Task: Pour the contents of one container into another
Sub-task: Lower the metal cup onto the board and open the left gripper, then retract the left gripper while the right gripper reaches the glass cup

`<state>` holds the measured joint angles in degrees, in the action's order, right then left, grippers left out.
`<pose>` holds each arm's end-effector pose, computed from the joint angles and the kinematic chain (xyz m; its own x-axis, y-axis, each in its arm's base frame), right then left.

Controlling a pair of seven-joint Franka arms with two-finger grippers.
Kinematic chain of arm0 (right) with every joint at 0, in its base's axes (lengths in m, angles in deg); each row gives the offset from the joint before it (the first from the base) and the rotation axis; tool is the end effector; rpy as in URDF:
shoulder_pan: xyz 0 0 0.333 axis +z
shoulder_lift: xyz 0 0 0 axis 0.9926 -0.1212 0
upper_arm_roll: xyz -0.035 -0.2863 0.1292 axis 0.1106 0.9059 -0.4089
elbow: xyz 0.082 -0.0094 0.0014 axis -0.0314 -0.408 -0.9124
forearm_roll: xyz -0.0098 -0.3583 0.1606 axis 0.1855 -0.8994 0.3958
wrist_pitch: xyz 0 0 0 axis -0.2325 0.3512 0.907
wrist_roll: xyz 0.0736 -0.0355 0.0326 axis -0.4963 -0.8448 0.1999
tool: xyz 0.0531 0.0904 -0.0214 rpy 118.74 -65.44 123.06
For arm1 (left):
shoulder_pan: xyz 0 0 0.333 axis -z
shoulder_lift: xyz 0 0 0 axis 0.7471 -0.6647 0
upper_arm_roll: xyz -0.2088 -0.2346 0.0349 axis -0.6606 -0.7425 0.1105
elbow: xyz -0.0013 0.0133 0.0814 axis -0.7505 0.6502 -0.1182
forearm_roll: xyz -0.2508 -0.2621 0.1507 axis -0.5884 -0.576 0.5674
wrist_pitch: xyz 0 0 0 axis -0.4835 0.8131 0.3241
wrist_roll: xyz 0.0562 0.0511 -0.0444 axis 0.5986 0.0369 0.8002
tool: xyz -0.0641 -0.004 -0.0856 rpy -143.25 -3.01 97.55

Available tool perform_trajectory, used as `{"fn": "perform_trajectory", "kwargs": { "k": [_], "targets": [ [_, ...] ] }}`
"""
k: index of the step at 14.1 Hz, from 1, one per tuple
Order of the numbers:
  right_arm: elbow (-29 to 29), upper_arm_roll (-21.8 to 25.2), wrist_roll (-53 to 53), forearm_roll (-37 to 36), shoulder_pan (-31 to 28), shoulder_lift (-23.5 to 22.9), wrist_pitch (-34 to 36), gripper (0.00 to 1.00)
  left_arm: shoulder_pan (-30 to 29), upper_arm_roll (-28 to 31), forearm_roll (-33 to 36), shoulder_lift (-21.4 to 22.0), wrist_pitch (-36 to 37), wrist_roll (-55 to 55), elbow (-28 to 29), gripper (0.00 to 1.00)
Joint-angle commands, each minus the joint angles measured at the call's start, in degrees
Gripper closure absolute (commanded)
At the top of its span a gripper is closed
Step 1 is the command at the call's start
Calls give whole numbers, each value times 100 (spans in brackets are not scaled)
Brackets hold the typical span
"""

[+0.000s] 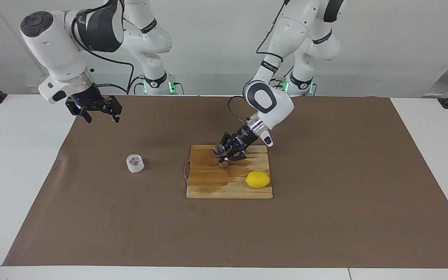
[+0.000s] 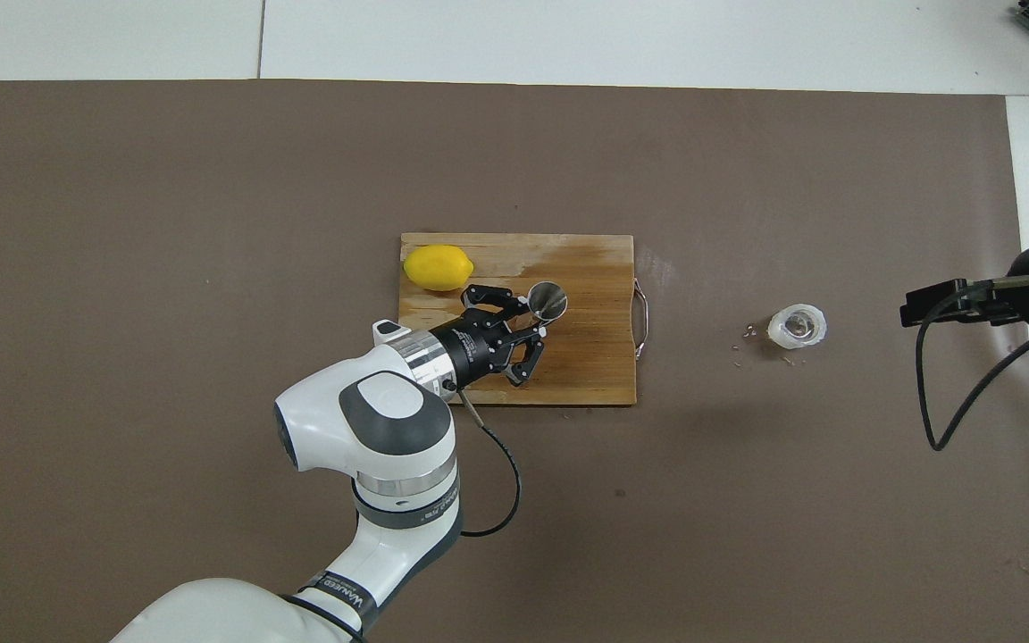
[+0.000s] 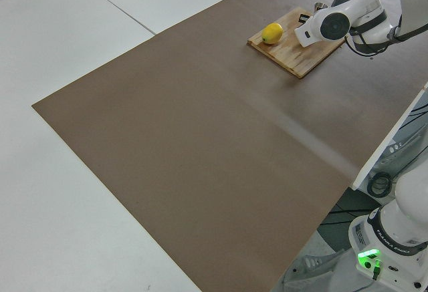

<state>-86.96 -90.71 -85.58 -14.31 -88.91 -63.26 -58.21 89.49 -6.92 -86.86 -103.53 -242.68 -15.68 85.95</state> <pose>0.5447 -0.0369 0.5481 0.9997 -0.0052 -0.0250 -0.0058 -0.9998 -0.0211 0.4738 -0.3687 0.2869 -0.2107 0.4679 -0.8583 0.9055 0.4244 0.0090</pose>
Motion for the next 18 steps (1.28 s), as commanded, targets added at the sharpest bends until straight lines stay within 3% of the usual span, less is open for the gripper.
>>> {"fn": "perform_trajectory", "kwargs": {
  "k": [1, 12, 18],
  "targets": [
    [-93, -35, 54, 28, -55, 118, 39, 0, 95, 70, -194, 45, -99, -189, 38, 1],
    [-93, -35, 54, 28, -55, 118, 39, 0, 86, 79, -62, 361, -503, -979, 204, 0],
    [-93, -35, 54, 28, -55, 118, 39, 0, 77, 79, 1411, 775, -469, -1182, 670, 0]
  ]
}}
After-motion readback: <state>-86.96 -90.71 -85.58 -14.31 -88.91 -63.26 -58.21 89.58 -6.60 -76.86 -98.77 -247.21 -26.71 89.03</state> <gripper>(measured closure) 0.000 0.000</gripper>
